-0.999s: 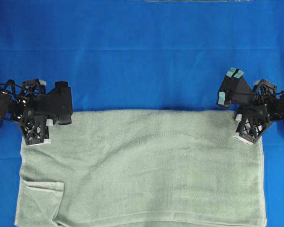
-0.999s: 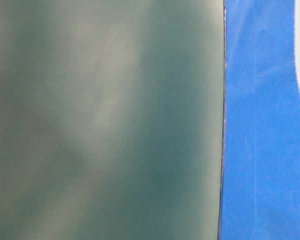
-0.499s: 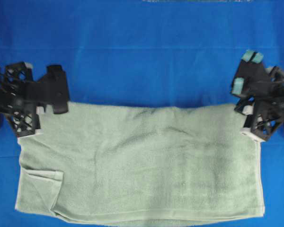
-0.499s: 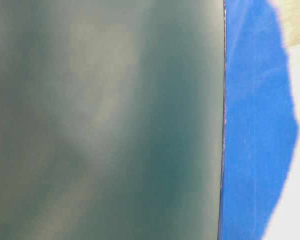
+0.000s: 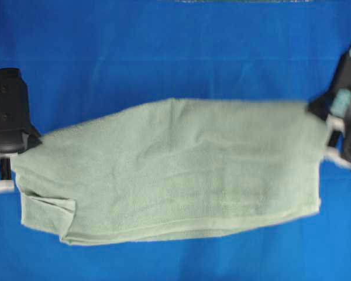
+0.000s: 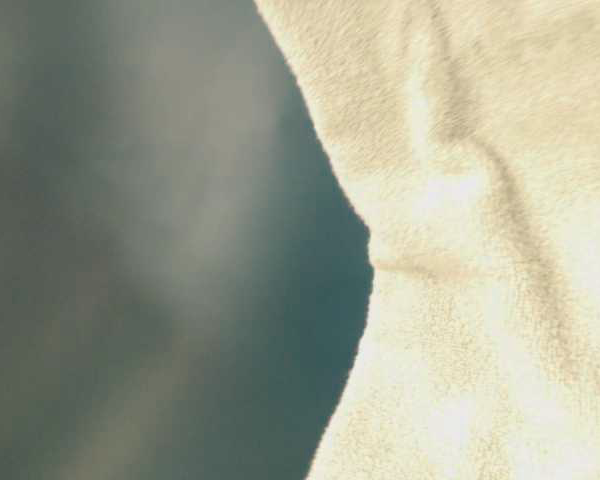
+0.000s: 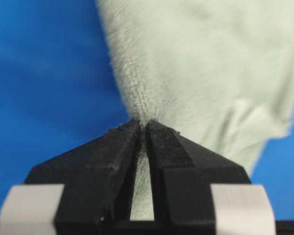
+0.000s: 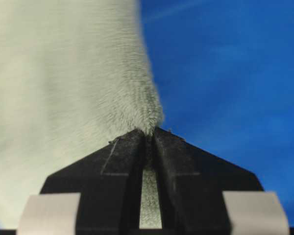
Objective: Fold a bath towel.
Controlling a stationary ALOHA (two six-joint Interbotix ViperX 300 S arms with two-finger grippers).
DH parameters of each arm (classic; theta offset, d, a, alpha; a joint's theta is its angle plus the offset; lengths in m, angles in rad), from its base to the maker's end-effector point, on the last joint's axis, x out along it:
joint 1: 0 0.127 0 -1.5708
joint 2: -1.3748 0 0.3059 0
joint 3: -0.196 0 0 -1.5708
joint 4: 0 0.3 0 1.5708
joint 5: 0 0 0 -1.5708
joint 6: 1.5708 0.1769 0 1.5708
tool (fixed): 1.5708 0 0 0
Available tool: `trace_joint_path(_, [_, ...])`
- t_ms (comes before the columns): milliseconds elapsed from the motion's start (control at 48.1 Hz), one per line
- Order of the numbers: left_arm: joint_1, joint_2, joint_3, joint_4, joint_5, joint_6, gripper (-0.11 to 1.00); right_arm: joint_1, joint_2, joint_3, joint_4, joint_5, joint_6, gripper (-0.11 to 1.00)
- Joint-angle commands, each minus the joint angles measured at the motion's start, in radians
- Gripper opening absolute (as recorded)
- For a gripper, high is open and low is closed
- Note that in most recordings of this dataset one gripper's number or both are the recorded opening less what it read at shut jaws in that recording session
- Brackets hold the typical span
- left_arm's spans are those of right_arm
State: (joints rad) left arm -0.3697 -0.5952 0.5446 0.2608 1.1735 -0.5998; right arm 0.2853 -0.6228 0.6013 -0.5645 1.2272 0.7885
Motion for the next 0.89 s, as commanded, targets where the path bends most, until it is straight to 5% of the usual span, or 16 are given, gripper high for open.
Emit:
trace_joint_path(0, [-0.051, 0.018, -0.052, 0.002, -0.064, -0.072, 0.06, -0.092, 0.002, -0.031, -0.123, 0.054, 0.005, 0.09])
trace_joint_path(187, [-0.187, 0.132, -0.138, 0.011, -0.156, -0.238, 0.06, -0.328, 0.020, -0.044, -0.281, -0.044, -0.021, 0.09])
trace_joint_path(458, [-0.232, 0.305, -0.325, 0.040, -0.158, -0.230, 0.06, -0.595, 0.103, -0.087, -0.293, -0.414, -0.110, 0.09])
trace_joint_path(687, [-0.224, 0.347, -0.403, 0.041, -0.135, -0.198, 0.06, -0.612, 0.155, -0.114, -0.281, -0.413, -0.114, 0.09])
trace_joint_path(874, [-0.239, 0.400, -0.492, 0.041, -0.140, -0.196, 0.06, -0.512, 0.046, -0.094, -0.250, -0.241, -0.106, 0.09])
